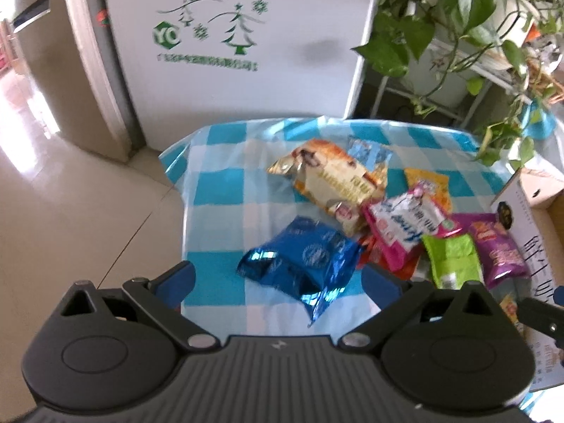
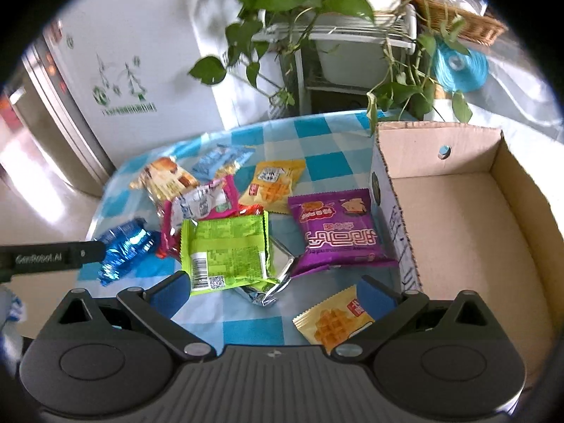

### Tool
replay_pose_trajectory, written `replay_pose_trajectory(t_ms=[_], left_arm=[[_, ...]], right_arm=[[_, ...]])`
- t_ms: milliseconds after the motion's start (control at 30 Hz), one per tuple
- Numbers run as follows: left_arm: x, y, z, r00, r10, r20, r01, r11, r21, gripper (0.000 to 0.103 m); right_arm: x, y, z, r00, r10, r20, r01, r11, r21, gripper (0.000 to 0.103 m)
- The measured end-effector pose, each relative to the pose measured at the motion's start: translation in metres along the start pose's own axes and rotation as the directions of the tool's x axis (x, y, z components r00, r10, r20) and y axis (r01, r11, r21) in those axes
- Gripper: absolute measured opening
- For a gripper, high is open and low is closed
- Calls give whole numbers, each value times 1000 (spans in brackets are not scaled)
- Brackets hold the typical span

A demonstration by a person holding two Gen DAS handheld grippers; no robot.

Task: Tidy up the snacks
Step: 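Move left tool toward blue foil bag while right tool approaches green snack bag, then close left gripper on blue foil bag while right gripper closes on green bag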

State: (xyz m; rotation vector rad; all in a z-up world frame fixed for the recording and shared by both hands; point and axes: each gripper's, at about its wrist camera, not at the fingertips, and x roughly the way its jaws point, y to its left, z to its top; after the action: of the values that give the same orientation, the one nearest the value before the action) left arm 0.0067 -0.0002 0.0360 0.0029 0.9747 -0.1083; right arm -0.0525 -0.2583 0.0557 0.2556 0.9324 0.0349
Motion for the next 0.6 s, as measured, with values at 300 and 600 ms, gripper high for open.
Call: replay_pose_trajectory(t_ms=[300, 600], left_arm=[[16, 3, 25, 998, -63, -10, 63, 996, 70, 100], [43, 13, 22, 990, -100, -95, 100, 995, 0, 100]], right_arm=[[-24, -16, -12, 997, 65, 41, -62, 995, -73, 102], [-21, -5, -13, 993, 116, 17, -113, 988, -106, 101]])
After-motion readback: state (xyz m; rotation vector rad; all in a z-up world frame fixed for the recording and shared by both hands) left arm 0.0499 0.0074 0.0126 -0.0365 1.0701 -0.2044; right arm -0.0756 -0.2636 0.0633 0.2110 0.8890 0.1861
